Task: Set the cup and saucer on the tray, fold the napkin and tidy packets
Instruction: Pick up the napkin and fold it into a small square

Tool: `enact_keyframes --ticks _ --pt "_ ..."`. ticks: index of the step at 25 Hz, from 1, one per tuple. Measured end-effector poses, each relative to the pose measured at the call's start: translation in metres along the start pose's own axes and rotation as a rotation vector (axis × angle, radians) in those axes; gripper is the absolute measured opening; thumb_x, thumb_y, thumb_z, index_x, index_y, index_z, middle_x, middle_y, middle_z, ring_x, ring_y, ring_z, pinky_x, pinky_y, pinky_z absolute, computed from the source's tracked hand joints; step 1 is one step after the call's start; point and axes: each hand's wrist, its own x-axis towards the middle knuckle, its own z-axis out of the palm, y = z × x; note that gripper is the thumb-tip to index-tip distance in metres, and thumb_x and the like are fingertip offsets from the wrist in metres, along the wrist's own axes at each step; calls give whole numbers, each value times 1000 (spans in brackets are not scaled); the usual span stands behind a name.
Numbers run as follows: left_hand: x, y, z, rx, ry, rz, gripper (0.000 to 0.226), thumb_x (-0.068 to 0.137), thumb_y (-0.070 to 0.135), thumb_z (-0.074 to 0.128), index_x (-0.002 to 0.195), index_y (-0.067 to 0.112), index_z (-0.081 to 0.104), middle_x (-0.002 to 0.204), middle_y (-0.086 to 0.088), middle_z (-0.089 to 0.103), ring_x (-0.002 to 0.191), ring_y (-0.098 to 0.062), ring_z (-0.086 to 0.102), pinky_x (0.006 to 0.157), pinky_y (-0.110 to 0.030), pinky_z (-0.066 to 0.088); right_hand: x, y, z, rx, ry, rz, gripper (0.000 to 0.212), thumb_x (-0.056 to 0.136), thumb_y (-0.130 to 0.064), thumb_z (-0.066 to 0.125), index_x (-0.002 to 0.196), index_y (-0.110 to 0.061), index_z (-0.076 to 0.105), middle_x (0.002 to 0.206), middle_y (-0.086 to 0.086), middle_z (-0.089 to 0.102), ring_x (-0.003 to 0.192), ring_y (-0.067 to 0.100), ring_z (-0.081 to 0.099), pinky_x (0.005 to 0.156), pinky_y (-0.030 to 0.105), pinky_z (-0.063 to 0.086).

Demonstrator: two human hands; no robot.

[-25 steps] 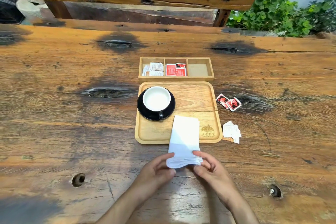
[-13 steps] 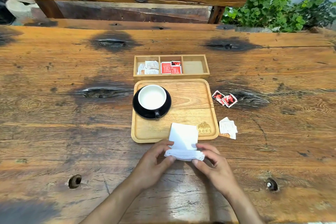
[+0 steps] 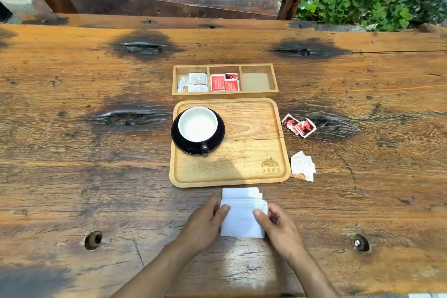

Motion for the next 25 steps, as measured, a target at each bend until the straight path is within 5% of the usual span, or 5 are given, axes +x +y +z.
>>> enact_keyframes --ticks 2,7,17,21,25 --pt "4 -1 4 1 29 -55 23 95 52 41 81 33 42 80 6 67 76 -15 65 72 -37 50 5 3 3 -43 54 13 19 86 -32 66 82 -13 64 77 6 66 75 24 62 70 38 48" --pt "16 1 12 37 99 -160 29 95 55 38 85 28 44 77 3 67 74 -17 65 73 -38 50 20 3 10 -264 188 56 33 85 -48 61 77 -17 57 64 -2 56 61 15 50 58 32 39" --pt "32 10 22 114 230 -373 34 95 52 38 84 21 48 77 4 62 71 -16 58 60 -32 42 43 -5 25 -408 300 215 34 82 -58 58 78 -24 53 69 -6 65 74 22 62 62 31 42" --pt "22 14 26 255 255 -352 30 96 49 37 104 22 47 99 2 62 90 -24 61 67 -33 41 50 -5 26 -367 284 301 35 80 -58 60 77 -24 52 73 -3 65 77 23 60 65 32 42" --pt "15 22 29 -349 286 -537 42 92 46 53 121 15 46 103 3 62 88 -16 61 65 -28 49 50 -6 21 -304 227 332 37 79 -57 62 76 -21 54 73 -2 65 77 23 60 65 31 40"
